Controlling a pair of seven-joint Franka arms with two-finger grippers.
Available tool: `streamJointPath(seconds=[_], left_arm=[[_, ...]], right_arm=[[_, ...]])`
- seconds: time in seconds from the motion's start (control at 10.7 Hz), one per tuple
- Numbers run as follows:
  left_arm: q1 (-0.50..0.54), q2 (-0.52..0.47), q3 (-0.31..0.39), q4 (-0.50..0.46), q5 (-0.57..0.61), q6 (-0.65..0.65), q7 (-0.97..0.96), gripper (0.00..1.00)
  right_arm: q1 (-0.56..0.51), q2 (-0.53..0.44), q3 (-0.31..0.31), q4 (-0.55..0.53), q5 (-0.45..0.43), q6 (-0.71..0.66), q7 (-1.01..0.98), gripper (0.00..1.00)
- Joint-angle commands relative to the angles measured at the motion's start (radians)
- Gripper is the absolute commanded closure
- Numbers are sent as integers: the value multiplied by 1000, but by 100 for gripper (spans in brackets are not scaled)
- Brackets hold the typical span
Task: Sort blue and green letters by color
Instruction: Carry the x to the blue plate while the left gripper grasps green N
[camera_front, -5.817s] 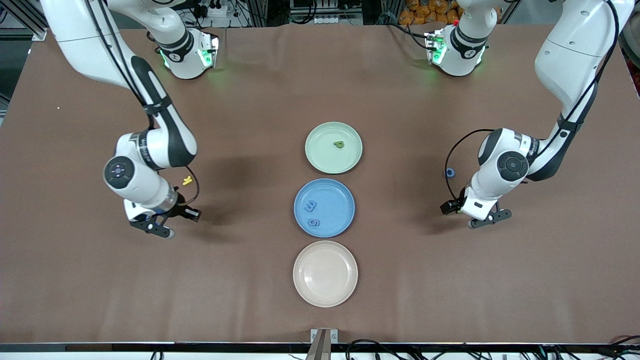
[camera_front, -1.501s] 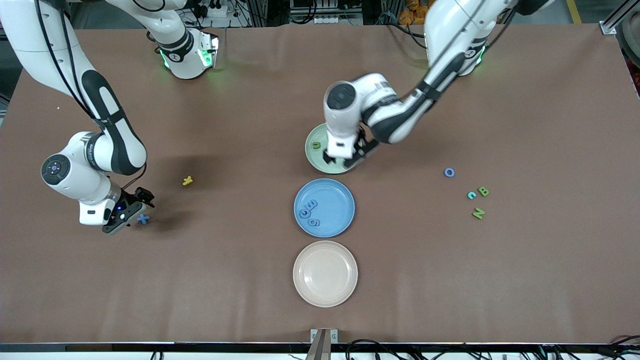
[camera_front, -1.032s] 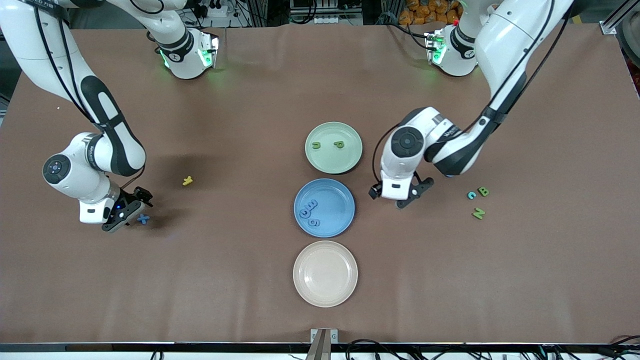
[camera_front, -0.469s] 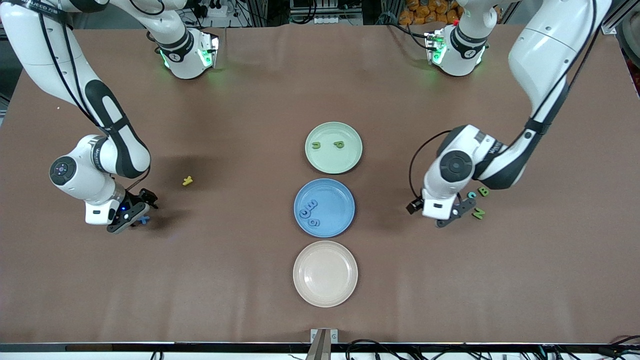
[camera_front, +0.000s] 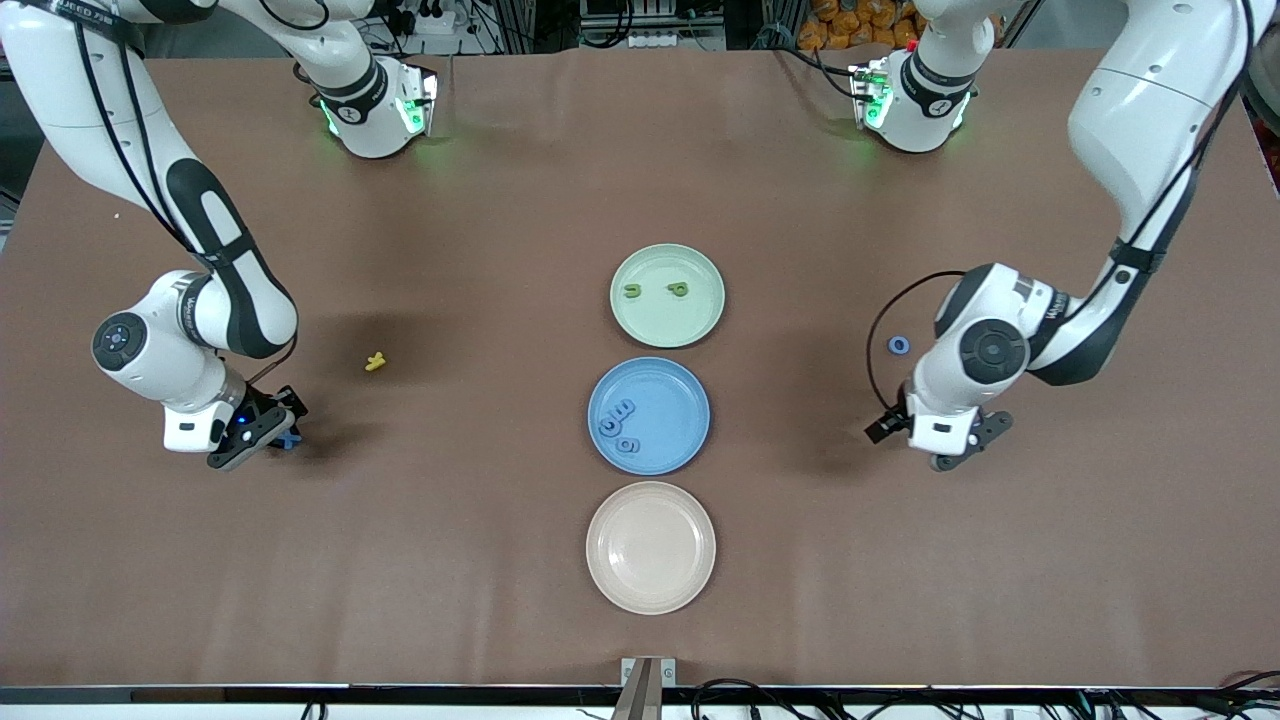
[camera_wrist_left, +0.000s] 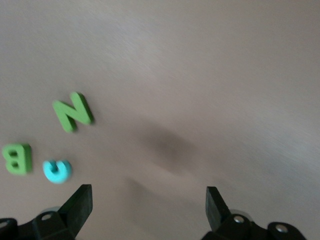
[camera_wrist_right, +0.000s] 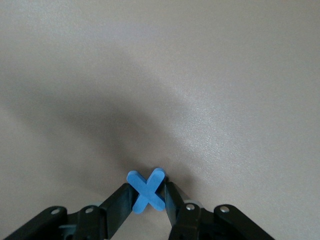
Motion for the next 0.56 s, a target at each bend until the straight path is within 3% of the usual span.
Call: streamJointPath(seconds=[0.0,0.19,0.47], left_arm=[[75,14,-16,-49,104,49,25,0],[92,31,-14,-49,106,49,23,0],[150,41,-10,-74,135,89,25,0]], right_arm=[[-6,9,15,13,49,-3,-6,78],[-2,-2,38,25,101,-20,64,80],[32,-5,46,57,103,-56,213,81]])
